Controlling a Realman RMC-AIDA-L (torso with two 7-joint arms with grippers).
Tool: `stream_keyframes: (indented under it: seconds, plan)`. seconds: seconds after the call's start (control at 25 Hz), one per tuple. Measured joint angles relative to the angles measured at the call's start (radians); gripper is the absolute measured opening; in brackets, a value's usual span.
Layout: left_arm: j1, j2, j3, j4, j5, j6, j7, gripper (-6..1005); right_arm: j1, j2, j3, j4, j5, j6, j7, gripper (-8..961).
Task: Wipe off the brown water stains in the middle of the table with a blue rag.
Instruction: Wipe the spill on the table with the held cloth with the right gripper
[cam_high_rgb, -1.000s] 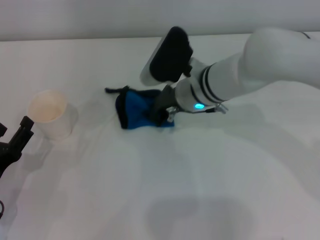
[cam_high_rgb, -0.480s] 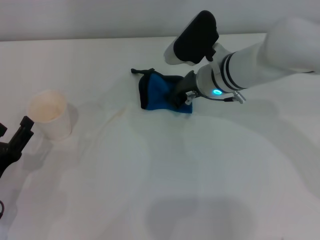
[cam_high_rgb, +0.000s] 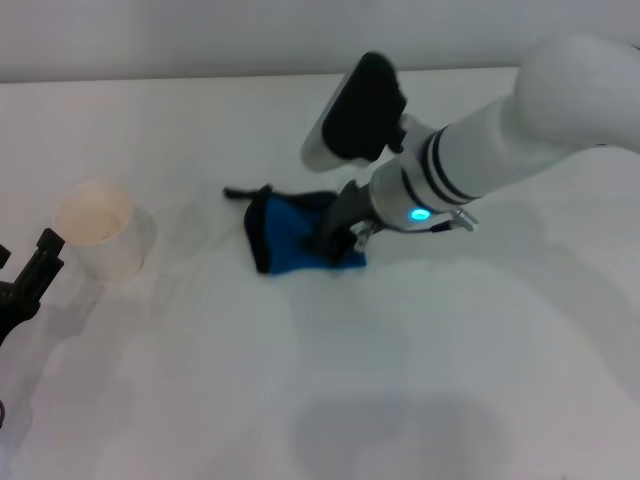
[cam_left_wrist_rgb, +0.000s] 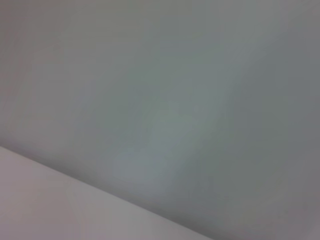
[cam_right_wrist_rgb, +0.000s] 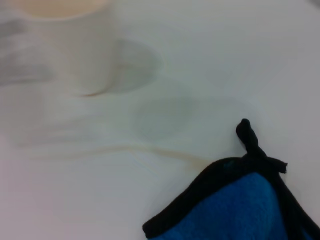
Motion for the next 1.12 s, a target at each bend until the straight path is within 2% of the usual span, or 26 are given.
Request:
stream_keyframes:
  seconds: [0.16, 0.32, 0.6, 0.8, 1.12]
  plan:
    - [0.0, 0.0, 0.0, 0.001, 0.0, 0.001, 0.0, 891, 0.006, 0.003, -0.063, -0.056, 0.002, -0.076, -0.013, 99]
    - [0.0, 0.0, 0.0, 0.001, 0.0, 0.001, 0.0, 891, 0.002, 0.006, -0.112, -0.098, 0.011, -0.073, -0.013, 101]
    - [0.0, 0.0, 0.0, 0.001, 0.0, 0.005, 0.0, 891, -0.003, 0.01, -0.235, -0.12, 0.064, 0.104, -0.007, 105]
    - [0.0, 0.0, 0.0, 0.001, 0.0, 0.023, 0.0, 891, -0.006, 0.01, -0.241, -0.091, 0.078, 0.207, -0.005, 107]
    - [0.0, -0.001, 0.0, 0.001, 0.001, 0.024, 0.0, 891, 0.008, 0.009, -0.227, -0.014, 0.091, 0.287, -0.005, 111]
